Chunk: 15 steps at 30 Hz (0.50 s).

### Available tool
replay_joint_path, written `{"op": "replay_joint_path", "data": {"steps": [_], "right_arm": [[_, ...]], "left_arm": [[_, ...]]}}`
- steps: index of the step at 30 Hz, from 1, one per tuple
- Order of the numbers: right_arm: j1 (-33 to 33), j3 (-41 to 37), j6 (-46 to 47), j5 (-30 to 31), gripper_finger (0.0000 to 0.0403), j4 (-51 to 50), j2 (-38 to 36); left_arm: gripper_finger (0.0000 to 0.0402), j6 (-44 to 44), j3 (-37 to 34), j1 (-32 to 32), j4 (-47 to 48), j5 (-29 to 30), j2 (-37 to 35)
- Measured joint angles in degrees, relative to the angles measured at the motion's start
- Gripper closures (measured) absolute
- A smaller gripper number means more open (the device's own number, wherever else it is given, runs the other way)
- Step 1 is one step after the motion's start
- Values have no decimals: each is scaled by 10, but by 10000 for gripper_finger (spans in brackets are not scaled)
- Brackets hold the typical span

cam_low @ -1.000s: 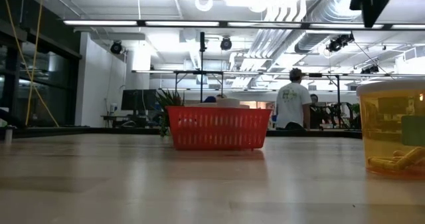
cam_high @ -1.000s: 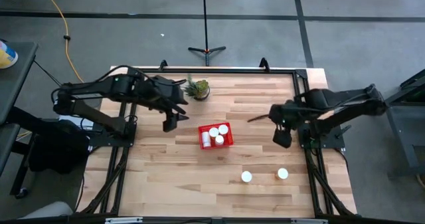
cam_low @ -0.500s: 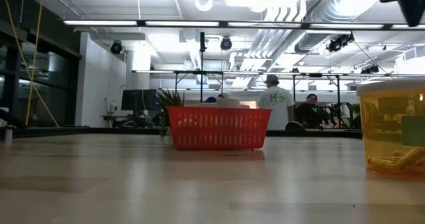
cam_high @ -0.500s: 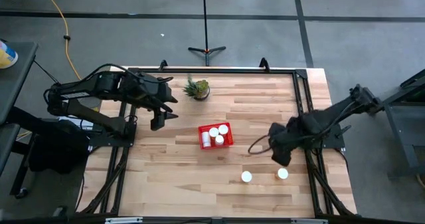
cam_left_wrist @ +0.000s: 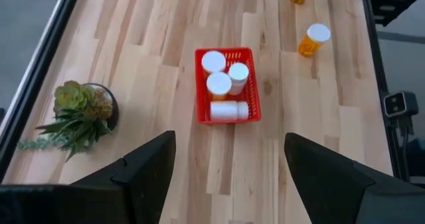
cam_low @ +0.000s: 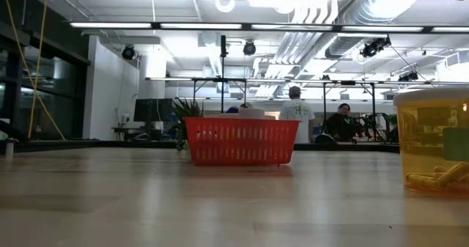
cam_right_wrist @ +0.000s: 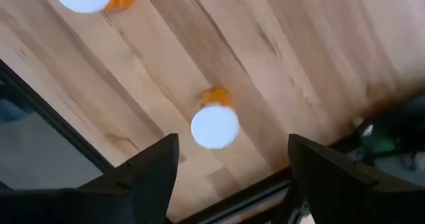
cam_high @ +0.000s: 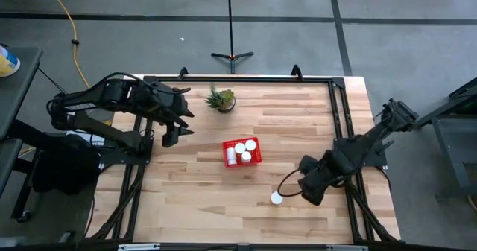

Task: Pick and place pill bottles into a basket
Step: Put the orange pill bottle into the red bin

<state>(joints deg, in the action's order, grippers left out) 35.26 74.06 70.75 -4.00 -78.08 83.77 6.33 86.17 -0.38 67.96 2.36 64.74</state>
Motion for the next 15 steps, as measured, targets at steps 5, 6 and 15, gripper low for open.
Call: {"op": "replay_joint_path", "data": {"steps": [5,6,15], "right_arm": [[40,0,99,-9,130,8,0],[47,0,122,-10,130,13,0],[74,0,254,-16,130,76,39]], "left_arm": [[85,-5,0,0,0,-8,-8],[85,-5,0,0,0,-12,-9],[85,-17,0,0,7,-16,-23]]}}
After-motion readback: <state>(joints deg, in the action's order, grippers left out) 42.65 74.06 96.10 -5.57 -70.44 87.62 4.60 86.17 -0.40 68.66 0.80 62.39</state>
